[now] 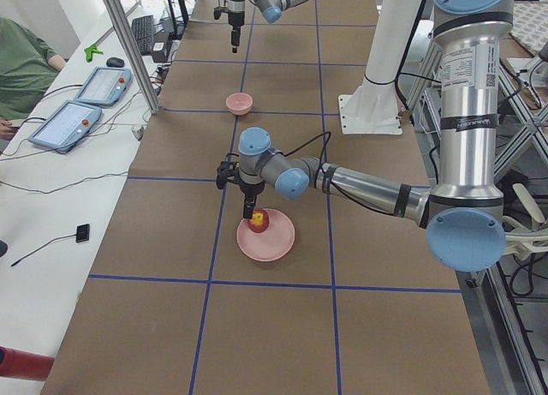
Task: Move apple from plate to bowl
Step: 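Lower the left gripper over the red apple on the pink plate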
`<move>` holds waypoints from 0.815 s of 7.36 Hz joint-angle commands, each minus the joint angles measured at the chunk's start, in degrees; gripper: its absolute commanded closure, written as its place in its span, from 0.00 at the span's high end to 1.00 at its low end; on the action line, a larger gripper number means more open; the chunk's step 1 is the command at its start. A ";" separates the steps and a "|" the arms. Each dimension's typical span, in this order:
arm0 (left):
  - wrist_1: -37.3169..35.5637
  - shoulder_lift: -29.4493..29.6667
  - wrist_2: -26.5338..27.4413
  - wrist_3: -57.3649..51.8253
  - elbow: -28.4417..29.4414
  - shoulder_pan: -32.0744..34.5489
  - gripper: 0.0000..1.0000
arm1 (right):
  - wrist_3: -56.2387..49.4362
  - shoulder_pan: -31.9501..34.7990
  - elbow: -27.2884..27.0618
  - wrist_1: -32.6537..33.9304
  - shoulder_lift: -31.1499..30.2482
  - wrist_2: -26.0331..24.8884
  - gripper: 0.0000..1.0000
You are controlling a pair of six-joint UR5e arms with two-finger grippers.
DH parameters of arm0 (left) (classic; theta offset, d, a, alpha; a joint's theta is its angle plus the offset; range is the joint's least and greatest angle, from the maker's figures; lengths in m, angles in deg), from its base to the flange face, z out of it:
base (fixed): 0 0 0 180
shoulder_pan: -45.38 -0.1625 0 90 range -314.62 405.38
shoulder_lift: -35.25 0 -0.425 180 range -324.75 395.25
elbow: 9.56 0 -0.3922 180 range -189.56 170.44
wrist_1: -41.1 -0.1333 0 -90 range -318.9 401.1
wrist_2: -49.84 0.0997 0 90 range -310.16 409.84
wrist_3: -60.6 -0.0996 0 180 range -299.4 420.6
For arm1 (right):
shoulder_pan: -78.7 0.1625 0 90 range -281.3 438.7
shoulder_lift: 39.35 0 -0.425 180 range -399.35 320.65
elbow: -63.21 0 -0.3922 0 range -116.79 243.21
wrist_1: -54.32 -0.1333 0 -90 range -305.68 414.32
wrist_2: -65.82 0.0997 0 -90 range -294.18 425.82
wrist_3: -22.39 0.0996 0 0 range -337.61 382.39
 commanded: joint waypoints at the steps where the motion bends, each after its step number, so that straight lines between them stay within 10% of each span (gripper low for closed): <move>1: 0.15 0.31 2.50 1.99 1.59 -3.89 0.98 | -0.34 -0.24 0.32 -0.03 -0.09 -0.11 1.00; 6: 0.15 1.01 2.50 1.99 4.06 -4.43 0.98 | -0.25 -0.50 0.32 -0.03 -0.18 -0.37 1.00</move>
